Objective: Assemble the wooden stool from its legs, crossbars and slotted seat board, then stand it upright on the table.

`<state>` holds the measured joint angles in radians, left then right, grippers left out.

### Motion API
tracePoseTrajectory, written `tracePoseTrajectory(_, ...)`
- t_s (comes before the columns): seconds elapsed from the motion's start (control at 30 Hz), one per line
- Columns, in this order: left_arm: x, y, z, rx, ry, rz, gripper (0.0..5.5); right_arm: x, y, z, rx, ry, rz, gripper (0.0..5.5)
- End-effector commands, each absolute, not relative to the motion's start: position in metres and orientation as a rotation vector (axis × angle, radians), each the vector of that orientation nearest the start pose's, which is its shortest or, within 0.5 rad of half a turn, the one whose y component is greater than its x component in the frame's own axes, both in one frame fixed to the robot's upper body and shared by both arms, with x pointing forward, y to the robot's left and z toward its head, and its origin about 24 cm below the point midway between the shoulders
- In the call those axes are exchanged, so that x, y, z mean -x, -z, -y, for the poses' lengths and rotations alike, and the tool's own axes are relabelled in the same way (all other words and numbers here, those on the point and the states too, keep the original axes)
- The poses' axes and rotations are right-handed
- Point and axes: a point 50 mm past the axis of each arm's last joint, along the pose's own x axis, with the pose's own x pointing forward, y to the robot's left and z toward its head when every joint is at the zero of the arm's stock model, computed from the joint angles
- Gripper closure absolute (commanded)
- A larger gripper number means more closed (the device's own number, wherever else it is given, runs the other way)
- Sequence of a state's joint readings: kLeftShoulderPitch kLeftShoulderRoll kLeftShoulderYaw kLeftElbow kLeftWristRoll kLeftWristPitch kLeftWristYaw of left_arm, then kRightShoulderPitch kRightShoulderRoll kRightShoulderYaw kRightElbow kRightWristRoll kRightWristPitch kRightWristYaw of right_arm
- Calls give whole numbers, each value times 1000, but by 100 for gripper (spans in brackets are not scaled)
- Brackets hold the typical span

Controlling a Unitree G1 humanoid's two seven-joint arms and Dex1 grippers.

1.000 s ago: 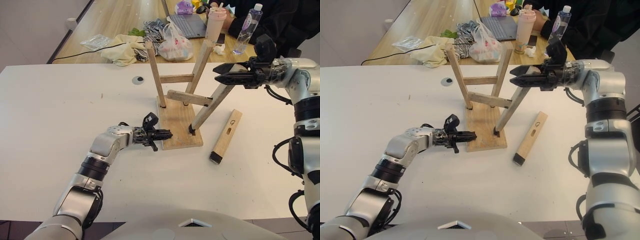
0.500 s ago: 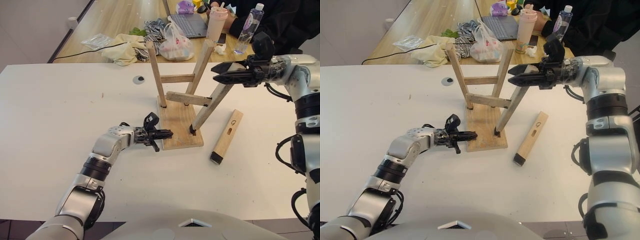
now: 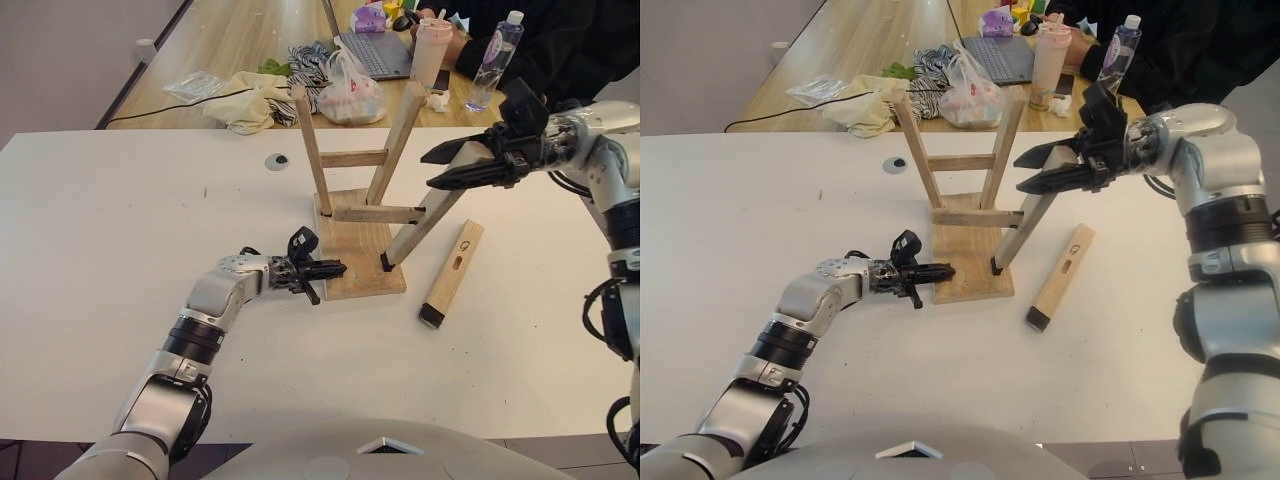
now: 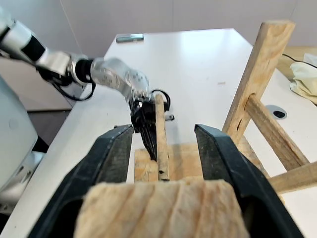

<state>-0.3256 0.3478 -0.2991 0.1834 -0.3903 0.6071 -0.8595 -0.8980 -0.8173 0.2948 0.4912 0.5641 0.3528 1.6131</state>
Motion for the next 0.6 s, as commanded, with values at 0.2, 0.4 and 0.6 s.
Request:
tracePoseTrajectory(0.2, -250, -1, -120, 150, 1048, -740, 550, -300, -162, 201, 282, -1639, -461, 345)
tracePoseTrajectory(0.4, -254, -2, -119, 162, 1026, -723, 550, -289, -122, 197, 304, -1622, -612, 345)
tracePoseTrajectory(0.6, -254, -2, -119, 180, 1005, -710, 550, -282, -89, 196, 216, -1563, -731, 345)
